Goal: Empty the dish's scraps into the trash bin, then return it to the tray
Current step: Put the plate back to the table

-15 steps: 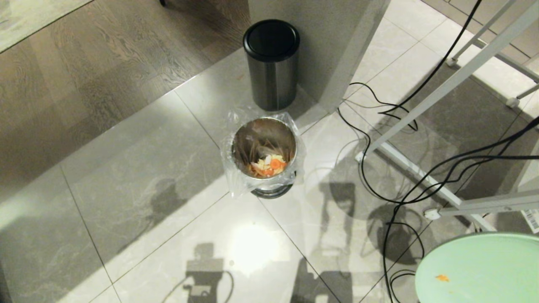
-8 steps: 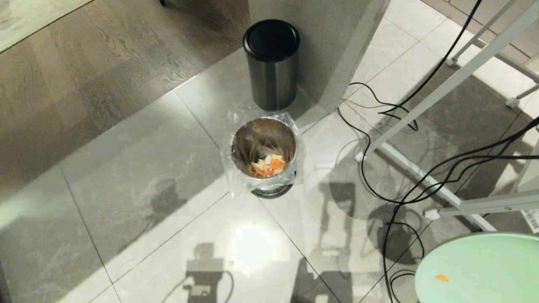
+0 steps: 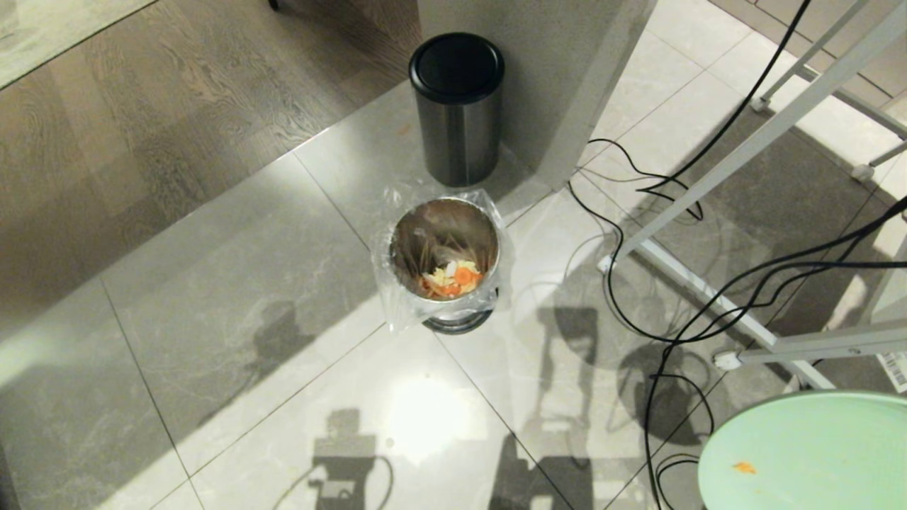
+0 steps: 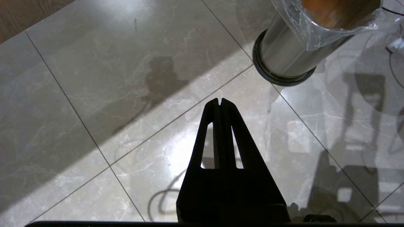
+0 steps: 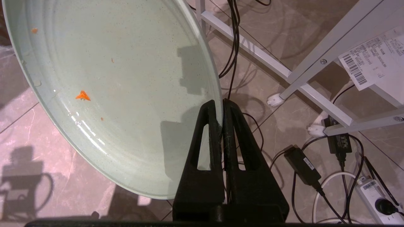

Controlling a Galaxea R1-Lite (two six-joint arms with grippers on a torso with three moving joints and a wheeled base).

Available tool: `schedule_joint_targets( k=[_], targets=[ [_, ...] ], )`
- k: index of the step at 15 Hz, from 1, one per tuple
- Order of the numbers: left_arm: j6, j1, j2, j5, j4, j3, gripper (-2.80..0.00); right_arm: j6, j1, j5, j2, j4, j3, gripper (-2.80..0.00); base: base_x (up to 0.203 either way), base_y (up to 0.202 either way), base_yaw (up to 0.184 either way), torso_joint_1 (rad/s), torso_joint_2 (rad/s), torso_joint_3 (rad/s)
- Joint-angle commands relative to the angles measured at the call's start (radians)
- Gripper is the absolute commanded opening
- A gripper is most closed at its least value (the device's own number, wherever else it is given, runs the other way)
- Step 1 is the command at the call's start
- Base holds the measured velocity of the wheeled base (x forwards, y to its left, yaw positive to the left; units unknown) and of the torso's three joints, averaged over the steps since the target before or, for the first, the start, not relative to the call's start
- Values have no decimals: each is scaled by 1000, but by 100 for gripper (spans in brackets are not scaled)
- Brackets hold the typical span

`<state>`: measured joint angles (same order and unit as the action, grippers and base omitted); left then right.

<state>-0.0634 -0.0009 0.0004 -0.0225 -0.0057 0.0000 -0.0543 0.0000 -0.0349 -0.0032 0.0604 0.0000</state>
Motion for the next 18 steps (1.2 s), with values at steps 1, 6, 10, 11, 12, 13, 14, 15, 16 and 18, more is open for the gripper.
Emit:
schedule_joint_targets(
  k=[1,6,10,11,12,13,14,15,16,18],
  targets=[
    [-1,0,1,0,0,0,-280,-1,0,0,3,1,0,-280,0,0,0,0,0,0],
    [-1,0,1,0,0,0,-280,-3,0,0,3,-2,0,-280,0,0,0,0,0,0],
    [-1,1,1,0,0,0,-280,-3,0,0,3,-2,0,-280,0,0,0,0,0,0],
    [-1,1,1,0,0,0,-280,-3,0,0,3,-2,0,-280,0,0,0,0,0,0],
    [-1,1,1,0,0,0,-280,-3,0,0,3,-1,0,-280,-2,-10,63,-2,2,3],
    [-1,1,1,0,0,0,-280,-3,0,0,3,-2,0,-280,4,1,128,6,6,2],
    [-1,0,1,0,0,0,-280,-3,0,0,3,-2,0,-280,2,-9,168,2,2,2],
    [-1,-1,1,0,0,0,-280,-3,0,0,3,-1,0,-280,-1,-13,175,1,2,1],
    [-1,1,1,0,0,0,-280,-3,0,0,3,-1,0,-280,2,-8,178,6,2,3],
    [-1,-1,1,0,0,0,-280,-1,0,0,3,1,0,-280,-2,-8,172,-4,2,2]
  ],
)
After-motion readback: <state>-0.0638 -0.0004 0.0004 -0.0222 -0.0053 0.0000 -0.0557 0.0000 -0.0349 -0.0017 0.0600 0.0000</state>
